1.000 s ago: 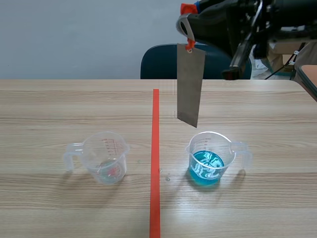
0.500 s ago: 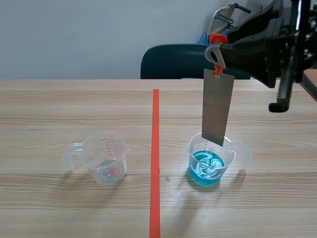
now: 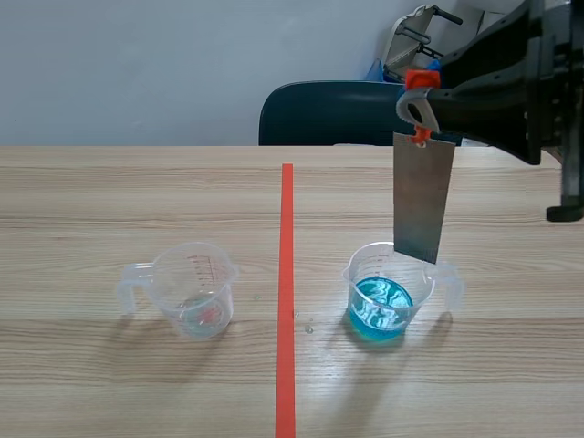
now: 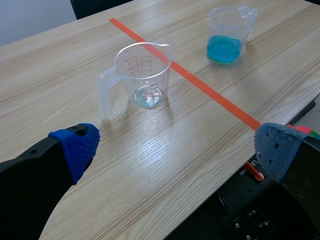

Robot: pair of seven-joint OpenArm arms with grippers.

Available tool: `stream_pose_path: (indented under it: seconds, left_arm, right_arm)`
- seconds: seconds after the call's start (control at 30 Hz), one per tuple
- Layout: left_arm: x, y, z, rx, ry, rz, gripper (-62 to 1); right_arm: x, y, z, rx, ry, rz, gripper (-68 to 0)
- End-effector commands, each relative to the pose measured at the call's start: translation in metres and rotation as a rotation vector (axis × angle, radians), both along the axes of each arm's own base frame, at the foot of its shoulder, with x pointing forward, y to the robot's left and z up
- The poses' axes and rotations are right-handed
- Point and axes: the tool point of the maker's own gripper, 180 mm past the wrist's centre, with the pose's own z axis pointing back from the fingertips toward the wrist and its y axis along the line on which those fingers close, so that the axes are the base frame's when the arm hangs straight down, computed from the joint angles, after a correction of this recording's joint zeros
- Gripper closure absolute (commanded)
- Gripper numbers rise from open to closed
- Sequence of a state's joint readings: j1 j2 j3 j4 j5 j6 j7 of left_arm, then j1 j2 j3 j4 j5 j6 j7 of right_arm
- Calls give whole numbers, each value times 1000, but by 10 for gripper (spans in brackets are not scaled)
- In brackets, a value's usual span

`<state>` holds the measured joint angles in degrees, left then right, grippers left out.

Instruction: Do the redox reaction experiment

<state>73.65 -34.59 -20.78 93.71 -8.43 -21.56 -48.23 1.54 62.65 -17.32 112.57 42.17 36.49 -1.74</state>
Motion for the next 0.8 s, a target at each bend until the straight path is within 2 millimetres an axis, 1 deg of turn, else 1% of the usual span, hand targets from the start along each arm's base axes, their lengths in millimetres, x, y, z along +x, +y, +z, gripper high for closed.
stream_pose_path:
  seconds: [0.0,0.17,0.33,0.77]
  left_arm:
    - [-1,-2,4,-22,-8,8,-623]
    - [-1,-2,4,-22,-8,8,-623]
    - [-1,-2,4,-22,-8,8,-623]
    - [-1,-2,2,-15,2,9,-623]
  right_arm:
    - [-1,3,10,10,-36,17,-6]
    - [-4,4,8,-10,-48,45,-6]
    - [-12,6,5,-14,-28,85,-6]
    - [-12,6,4,-24,-36,85,-6]
